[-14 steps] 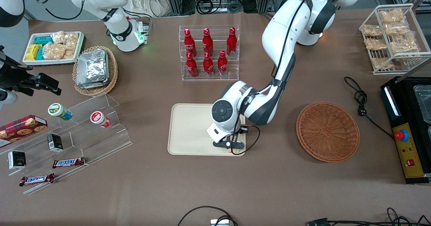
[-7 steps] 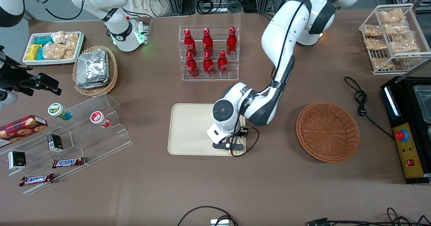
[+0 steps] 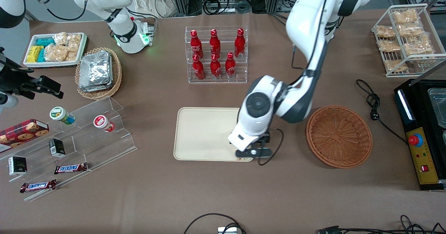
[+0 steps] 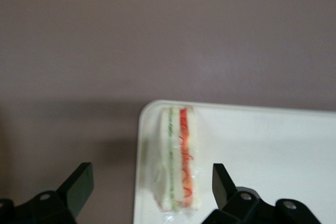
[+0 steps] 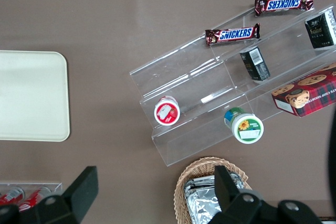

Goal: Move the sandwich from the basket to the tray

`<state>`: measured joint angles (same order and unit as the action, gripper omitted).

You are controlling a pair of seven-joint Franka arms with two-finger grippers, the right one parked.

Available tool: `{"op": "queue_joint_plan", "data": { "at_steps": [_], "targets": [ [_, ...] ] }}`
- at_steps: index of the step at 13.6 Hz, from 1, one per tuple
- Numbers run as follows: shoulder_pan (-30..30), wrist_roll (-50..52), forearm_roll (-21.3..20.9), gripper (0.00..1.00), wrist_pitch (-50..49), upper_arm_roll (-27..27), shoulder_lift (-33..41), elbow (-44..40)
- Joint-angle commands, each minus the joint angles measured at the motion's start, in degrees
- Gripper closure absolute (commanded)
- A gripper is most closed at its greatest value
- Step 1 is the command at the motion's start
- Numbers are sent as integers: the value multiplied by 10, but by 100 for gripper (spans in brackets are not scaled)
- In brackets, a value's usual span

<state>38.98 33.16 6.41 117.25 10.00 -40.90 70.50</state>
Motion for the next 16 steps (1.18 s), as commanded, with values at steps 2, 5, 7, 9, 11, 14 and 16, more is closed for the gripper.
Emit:
{"op": "queue_joint_plan", "data": {
  "at_steps": [2,5,7,9,11,14,16],
  "targets": [
    [-63,-64,7,0,4,6,142,108],
    [-147,-119,10,0,-90,2,208,123],
    [-210,-126,9,0,-135,-23,245,141],
    [-247,-150,3,0,-138,-36,288,186],
    [-314,-156,-15,0,-138,-92,338,241],
    [-383,-154,-47,0,-138,-172,424,323],
    [-416,-158,-47,0,-137,-199,471,359]
  ]
}}
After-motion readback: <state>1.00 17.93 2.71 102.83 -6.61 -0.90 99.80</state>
